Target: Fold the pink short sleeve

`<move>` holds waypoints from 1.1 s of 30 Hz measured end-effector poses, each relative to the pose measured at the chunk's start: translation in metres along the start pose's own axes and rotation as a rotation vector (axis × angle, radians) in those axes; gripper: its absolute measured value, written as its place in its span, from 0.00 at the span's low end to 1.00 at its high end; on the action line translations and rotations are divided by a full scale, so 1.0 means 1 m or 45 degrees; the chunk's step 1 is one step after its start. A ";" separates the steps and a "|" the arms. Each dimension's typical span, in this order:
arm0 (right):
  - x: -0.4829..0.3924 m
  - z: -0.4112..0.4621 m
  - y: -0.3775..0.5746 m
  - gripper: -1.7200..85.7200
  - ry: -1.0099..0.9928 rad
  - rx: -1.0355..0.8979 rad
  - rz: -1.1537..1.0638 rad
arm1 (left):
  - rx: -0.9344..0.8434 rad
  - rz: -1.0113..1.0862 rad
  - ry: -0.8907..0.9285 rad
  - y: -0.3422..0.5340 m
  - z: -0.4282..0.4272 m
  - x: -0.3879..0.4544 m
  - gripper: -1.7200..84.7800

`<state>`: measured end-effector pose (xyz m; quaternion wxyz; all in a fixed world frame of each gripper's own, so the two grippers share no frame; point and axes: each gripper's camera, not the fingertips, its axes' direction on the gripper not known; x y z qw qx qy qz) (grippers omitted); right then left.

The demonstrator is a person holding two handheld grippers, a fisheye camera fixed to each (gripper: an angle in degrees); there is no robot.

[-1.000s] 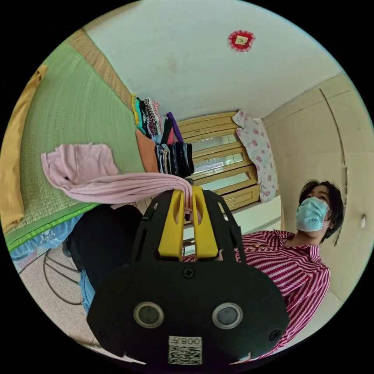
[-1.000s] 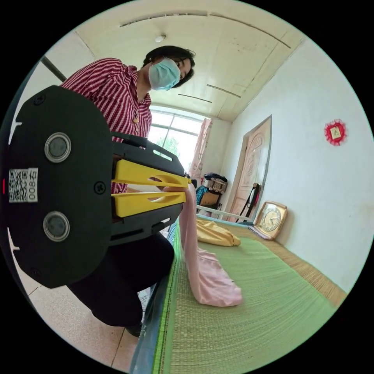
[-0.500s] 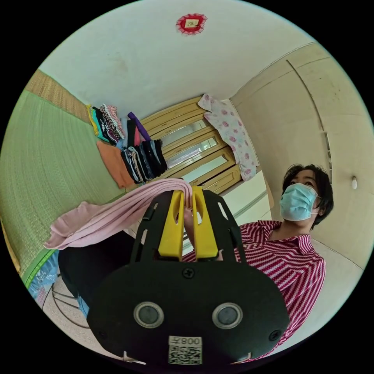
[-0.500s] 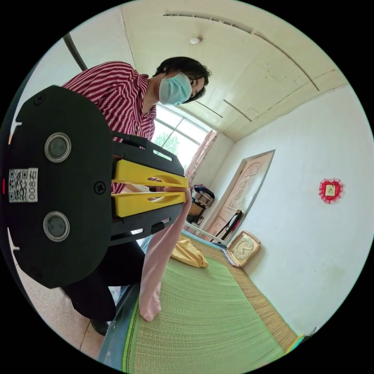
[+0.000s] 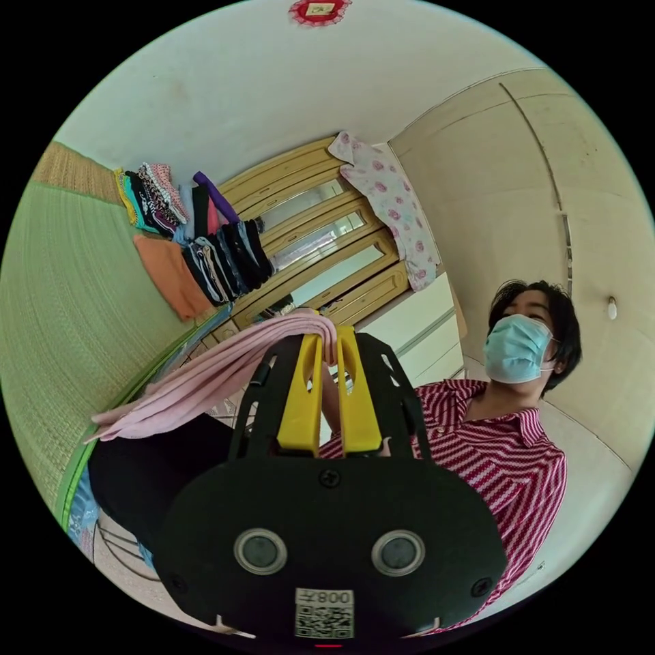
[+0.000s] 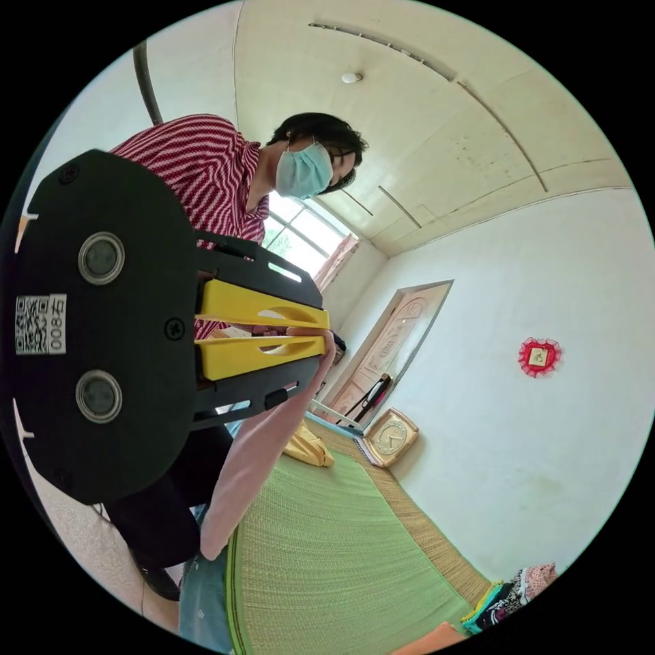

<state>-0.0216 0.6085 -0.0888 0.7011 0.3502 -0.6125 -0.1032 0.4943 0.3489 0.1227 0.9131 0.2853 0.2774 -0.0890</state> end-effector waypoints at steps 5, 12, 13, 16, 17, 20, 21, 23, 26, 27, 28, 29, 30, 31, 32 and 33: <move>0.033 -0.036 0.023 0.03 0.044 0.060 0.007 | -0.030 -0.031 0.026 -0.051 0.044 0.017 0.06; 0.114 -0.101 0.017 0.03 0.124 0.156 0.044 | -0.076 -0.072 -0.012 -0.148 0.103 0.018 0.06; 0.132 -0.112 0.009 0.03 0.130 0.168 0.047 | -0.074 -0.077 -0.026 -0.170 0.113 0.016 0.06; 0.178 -0.140 -0.021 0.03 0.156 0.183 0.054 | -0.065 -0.087 -0.058 -0.230 0.139 0.008 0.06; 0.186 -0.145 -0.029 0.03 0.165 0.184 0.052 | -0.064 -0.085 -0.066 -0.257 0.149 0.005 0.06; 0.222 -0.172 -0.078 0.03 0.206 0.190 0.023 | -0.070 -0.022 -0.096 -0.333 0.177 0.007 0.06; 0.232 -0.183 -0.100 0.03 0.215 0.198 -0.005 | -0.078 0.001 -0.101 -0.349 0.183 0.009 0.06; 0.242 -0.198 -0.133 0.03 0.233 0.203 -0.052 | -0.110 0.096 -0.141 -0.410 0.207 0.019 0.06; 0.254 -0.225 -0.172 0.03 0.275 0.218 -0.104 | -0.147 0.172 -0.165 -0.476 0.240 0.024 0.06; 0.260 -0.238 -0.181 0.03 0.296 0.225 -0.111 | -0.153 0.179 -0.169 -0.486 0.247 0.024 0.06; 0.266 -0.252 -0.185 0.03 0.333 0.230 -0.107 | -0.179 0.188 -0.178 -0.506 0.263 0.021 0.06; 0.270 -0.260 -0.185 0.03 0.354 0.234 -0.098 | -0.221 0.184 -0.184 -0.522 0.281 0.015 0.06; 0.280 -0.277 -0.181 0.04 0.398 0.247 -0.069 | -0.242 0.176 -0.186 -0.528 0.290 0.011 0.06; 0.292 -0.294 -0.171 0.04 0.442 0.257 -0.031 | -0.276 0.145 -0.183 -0.537 0.308 0.000 0.07; 0.299 -0.302 -0.165 0.04 0.465 0.259 -0.008 | -0.322 0.099 -0.170 -0.544 0.327 -0.015 0.07; 0.316 -0.322 -0.147 0.04 0.509 0.277 0.057 | -0.347 0.073 -0.164 -0.545 0.337 -0.024 0.07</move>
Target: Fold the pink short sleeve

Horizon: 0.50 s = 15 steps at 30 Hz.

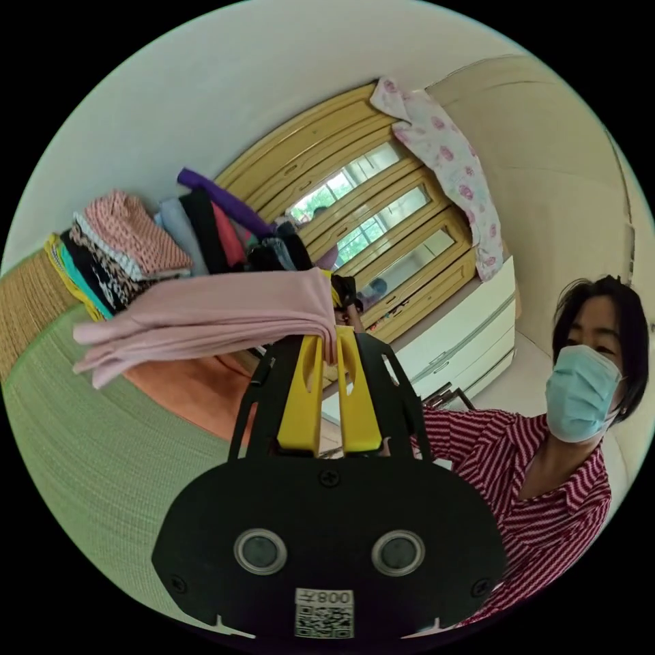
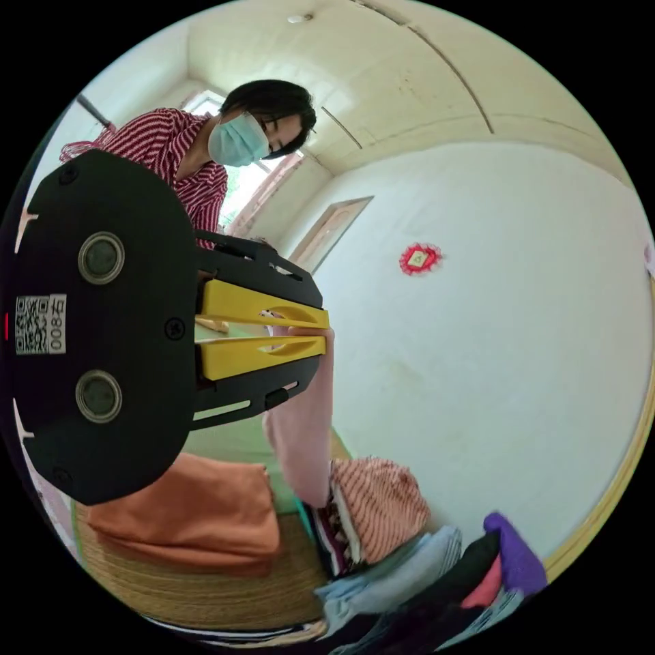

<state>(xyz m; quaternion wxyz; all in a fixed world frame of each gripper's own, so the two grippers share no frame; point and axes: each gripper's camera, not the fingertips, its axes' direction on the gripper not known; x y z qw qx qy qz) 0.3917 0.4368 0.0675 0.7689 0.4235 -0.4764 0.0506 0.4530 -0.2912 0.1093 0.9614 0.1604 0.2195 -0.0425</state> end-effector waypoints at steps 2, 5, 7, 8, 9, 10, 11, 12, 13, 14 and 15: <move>0.041 -0.021 0.028 0.04 0.068 -0.002 0.108 | -0.078 -0.135 0.021 -0.005 0.042 -0.036 0.07; 0.115 -0.056 0.090 0.04 0.141 0.014 0.350 | -0.230 -0.371 0.096 0.001 0.095 -0.081 0.07; 0.156 -0.082 0.144 0.04 0.174 0.049 0.519 | -0.294 -0.457 0.139 0.004 0.118 -0.095 0.07; 0.162 -0.087 0.155 0.04 0.178 0.052 0.542 | -0.329 -0.477 0.161 0.002 0.130 -0.098 0.06; 0.170 -0.097 0.176 0.04 0.181 0.062 0.571 | -0.348 -0.482 0.163 0.001 0.135 -0.098 0.06; 0.174 -0.106 0.193 0.04 0.182 0.069 0.592 | -0.394 -0.488 0.160 -0.003 0.144 -0.099 0.06; 0.175 -0.111 0.201 0.04 0.187 0.071 0.605 | -0.430 -0.493 0.154 -0.006 0.151 -0.101 0.06; 0.178 -0.118 0.215 0.04 0.205 0.072 0.629 | -0.445 -0.496 0.150 -0.008 0.154 -0.103 0.06; 0.180 -0.124 0.228 0.03 0.221 0.060 0.658 | -0.476 -0.512 0.135 -0.010 0.160 -0.107 0.06; 0.182 -0.126 0.233 0.03 0.233 0.054 0.673 | -0.504 -0.532 0.118 -0.013 0.164 -0.114 0.06; 0.185 -0.129 0.243 0.03 0.262 0.041 0.703 | -0.512 -0.540 0.111 -0.014 0.165 -0.117 0.06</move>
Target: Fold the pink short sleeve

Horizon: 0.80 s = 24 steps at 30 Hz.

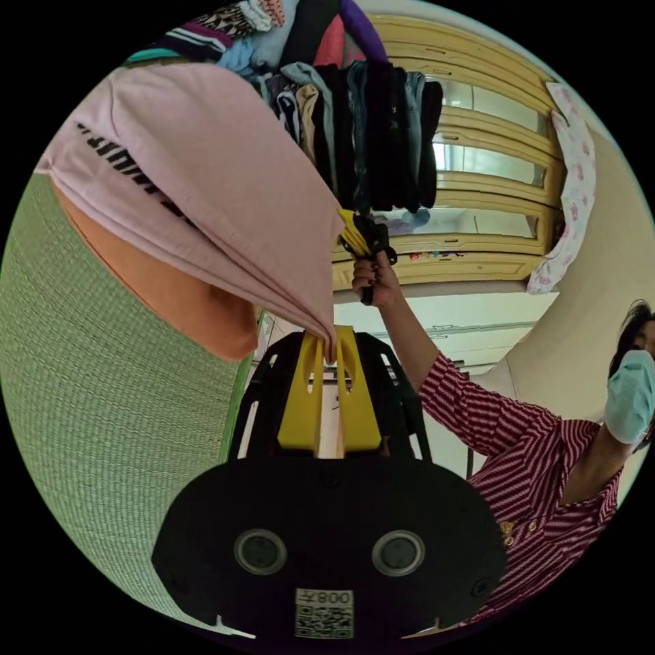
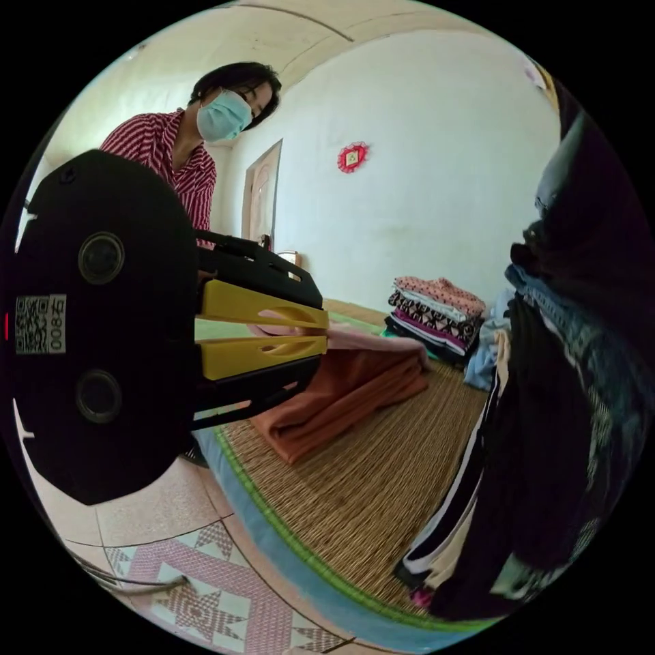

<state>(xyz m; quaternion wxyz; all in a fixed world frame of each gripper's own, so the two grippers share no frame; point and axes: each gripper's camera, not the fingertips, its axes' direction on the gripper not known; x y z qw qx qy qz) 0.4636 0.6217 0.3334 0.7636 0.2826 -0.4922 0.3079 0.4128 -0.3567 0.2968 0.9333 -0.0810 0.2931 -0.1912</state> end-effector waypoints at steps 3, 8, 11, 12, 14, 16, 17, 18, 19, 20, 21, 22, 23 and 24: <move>0.016 0.000 0.013 0.03 0.029 -0.016 0.050 | -0.025 -0.046 -0.014 -0.012 -0.001 -0.016 0.06; 0.023 0.006 0.026 0.03 0.111 -0.047 0.101 | -0.079 -0.088 -0.078 -0.030 -0.011 -0.050 0.06; 0.023 0.007 0.034 0.03 0.127 -0.035 0.140 | -0.101 -0.135 -0.120 -0.036 -0.018 -0.074 0.06; 0.022 0.007 0.038 0.03 0.125 -0.029 0.156 | -0.098 -0.138 -0.121 -0.037 -0.021 -0.079 0.06; 0.016 0.008 0.042 0.03 0.134 -0.019 0.175 | -0.086 -0.145 -0.119 -0.040 -0.029 -0.097 0.06; 0.003 0.008 0.049 0.03 0.149 -0.008 0.188 | -0.079 -0.142 -0.114 -0.041 -0.036 -0.110 0.06; -0.001 0.008 0.051 0.03 0.148 -0.002 0.189 | -0.069 -0.140 -0.104 -0.040 -0.042 -0.119 0.06; -0.009 0.006 0.056 0.03 0.136 0.017 0.197 | -0.063 -0.139 -0.102 -0.040 -0.044 -0.123 0.06; -0.017 0.003 0.061 0.04 0.119 0.039 0.203 | -0.057 -0.138 -0.104 -0.037 -0.050 -0.132 0.06; -0.022 0.002 0.064 0.03 0.112 0.051 0.206 | -0.058 -0.141 -0.111 -0.033 -0.055 -0.141 0.06; -0.031 -0.001 0.071 0.03 0.101 0.077 0.216 | -0.058 -0.142 -0.110 -0.030 -0.058 -0.145 0.06; -0.041 -0.005 0.078 0.03 0.090 0.106 0.224 | -0.061 -0.139 -0.102 -0.022 -0.063 -0.155 0.06; -0.046 -0.007 0.082 0.03 0.082 0.122 0.229 | -0.067 -0.136 -0.096 -0.013 -0.069 -0.165 0.05; -0.056 -0.010 0.091 0.03 0.063 0.157 0.239 | -0.070 -0.133 -0.094 -0.008 -0.072 -0.170 0.05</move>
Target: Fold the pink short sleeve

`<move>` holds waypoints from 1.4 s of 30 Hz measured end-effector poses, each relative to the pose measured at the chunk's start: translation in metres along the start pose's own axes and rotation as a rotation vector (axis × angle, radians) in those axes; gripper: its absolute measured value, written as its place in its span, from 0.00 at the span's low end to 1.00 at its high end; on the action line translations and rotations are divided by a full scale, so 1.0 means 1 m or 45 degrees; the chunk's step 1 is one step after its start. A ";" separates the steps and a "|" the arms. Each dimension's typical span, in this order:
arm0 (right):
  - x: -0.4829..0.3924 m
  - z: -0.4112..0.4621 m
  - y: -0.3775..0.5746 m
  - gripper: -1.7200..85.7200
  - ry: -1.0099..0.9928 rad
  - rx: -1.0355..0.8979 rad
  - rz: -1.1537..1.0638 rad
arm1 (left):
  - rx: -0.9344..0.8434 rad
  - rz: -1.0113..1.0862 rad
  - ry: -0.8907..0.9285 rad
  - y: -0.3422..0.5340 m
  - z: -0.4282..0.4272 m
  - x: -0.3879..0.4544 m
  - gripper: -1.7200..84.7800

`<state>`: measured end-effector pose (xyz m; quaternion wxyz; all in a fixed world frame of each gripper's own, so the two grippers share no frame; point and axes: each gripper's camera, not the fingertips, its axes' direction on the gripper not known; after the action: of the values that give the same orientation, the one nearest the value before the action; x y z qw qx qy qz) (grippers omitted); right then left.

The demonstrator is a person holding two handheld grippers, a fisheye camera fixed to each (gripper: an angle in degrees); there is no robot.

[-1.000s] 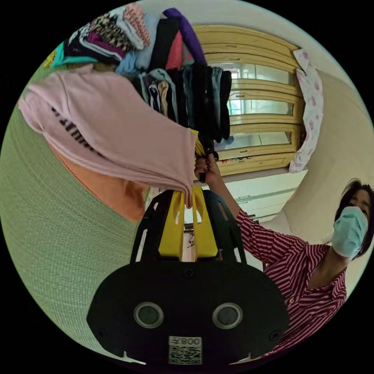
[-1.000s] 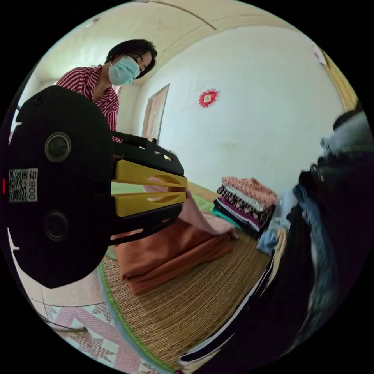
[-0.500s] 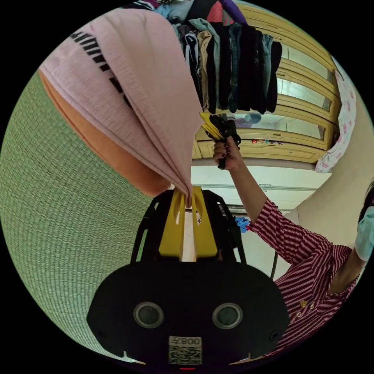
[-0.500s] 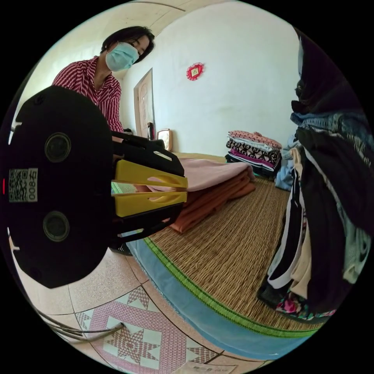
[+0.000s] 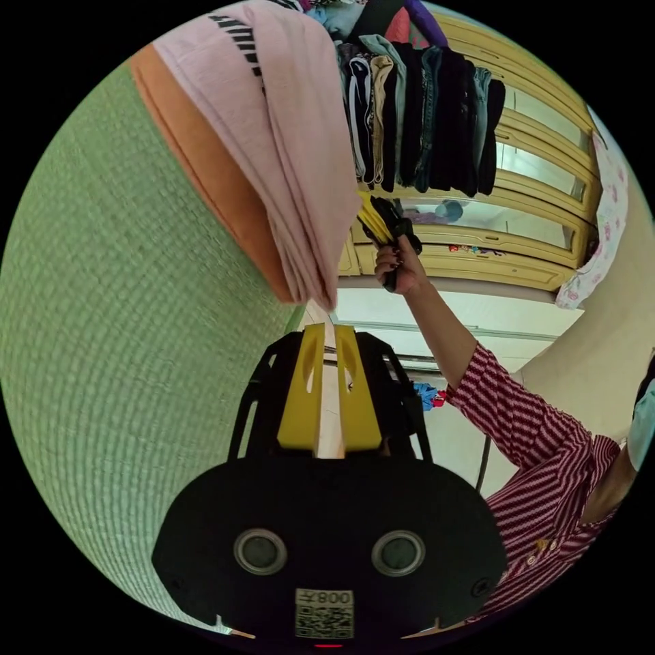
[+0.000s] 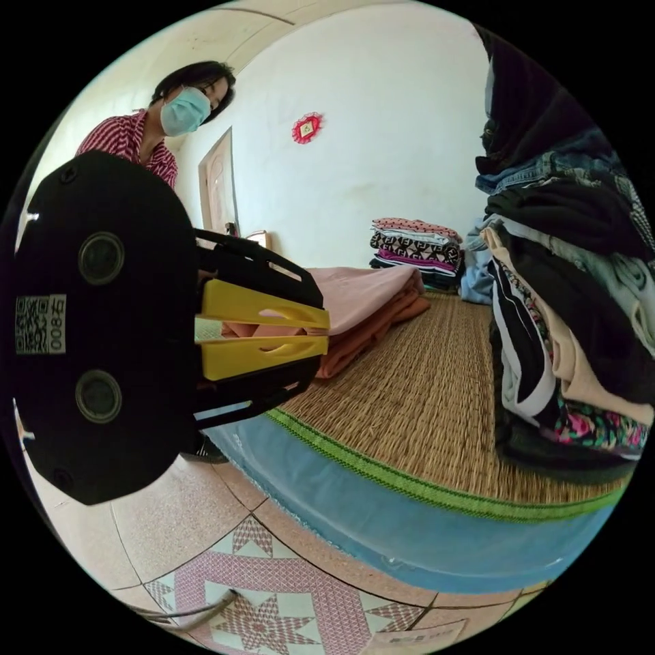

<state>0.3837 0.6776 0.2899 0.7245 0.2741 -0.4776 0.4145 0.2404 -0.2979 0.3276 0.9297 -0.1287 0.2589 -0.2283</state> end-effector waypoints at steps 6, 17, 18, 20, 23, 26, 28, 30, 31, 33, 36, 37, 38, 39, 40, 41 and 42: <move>-0.053 -0.028 0.065 0.02 -0.063 0.192 0.054 | 0.053 0.073 0.005 0.086 -0.051 -0.062 0.04; -0.295 0.063 0.211 0.02 -0.210 -0.061 -0.352 | 0.791 -0.280 -0.129 0.404 -0.162 -0.209 0.04; -0.328 0.093 0.232 0.03 -0.212 -0.165 -0.382 | 0.839 -0.305 -0.132 0.421 -0.163 -0.217 0.05; -0.377 0.142 0.263 0.03 -0.215 -0.333 -0.429 | 1.020 -0.409 -0.153 0.488 -0.168 -0.248 0.05; -0.455 0.226 0.316 0.04 -0.174 -0.602 -0.490 | 1.278 -0.572 -0.203 0.569 -0.174 -0.289 0.07; -0.529 0.307 0.366 0.06 -0.107 -0.818 -0.559 | 1.558 -0.733 -0.240 0.641 -0.179 -0.334 0.09; -0.585 0.369 0.404 0.08 -0.110 -1.008 -0.593 | 1.708 -0.813 -0.232 0.676 -0.179 -0.366 0.10; -0.626 0.415 0.435 0.09 -0.073 -1.157 -0.621 | 1.816 -0.846 -0.202 0.697 -0.179 -0.398 0.10; -0.653 0.443 0.455 0.10 -0.031 -1.251 -0.655 | 1.837 -0.858 -0.190 0.705 -0.180 -0.420 0.11; -0.696 0.480 0.484 0.10 0.016 -1.341 -0.704 | 1.856 -0.902 -0.212 0.713 -0.182 -0.451 0.11; -0.759 0.532 0.524 0.11 0.030 -1.474 -0.730 | 1.901 -0.992 -0.272 0.728 -0.191 -0.502 0.13; -0.782 0.549 0.538 0.11 0.036 -1.521 -0.733 | 1.900 -1.043 -0.285 0.733 -0.195 -0.523 0.13; -0.792 0.557 0.545 0.11 0.047 -1.543 -0.736 | 1.912 -1.077 -0.276 0.737 -0.198 -0.545 0.14; -0.811 0.571 0.557 0.12 0.081 -1.579 -0.742 | 1.923 -1.073 -0.266 0.739 -0.200 -0.556 0.14; -0.829 0.584 0.568 0.12 0.111 -1.615 -0.745 | 1.942 -1.060 -0.240 0.741 -0.204 -0.576 0.14; -0.838 0.589 0.572 0.12 0.123 -1.630 -0.746 | 1.960 -1.050 -0.240 0.743 -0.209 -0.593 0.14; -0.854 0.599 0.581 0.12 0.145 -1.650 -0.743 | 1.965 -1.046 -0.241 0.743 -0.211 -0.602 0.14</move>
<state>-0.5663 0.2068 -0.2592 0.8469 -0.1170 -0.4966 -0.1500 -0.0664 0.6132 0.1404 0.6191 0.4343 -0.1126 -0.6445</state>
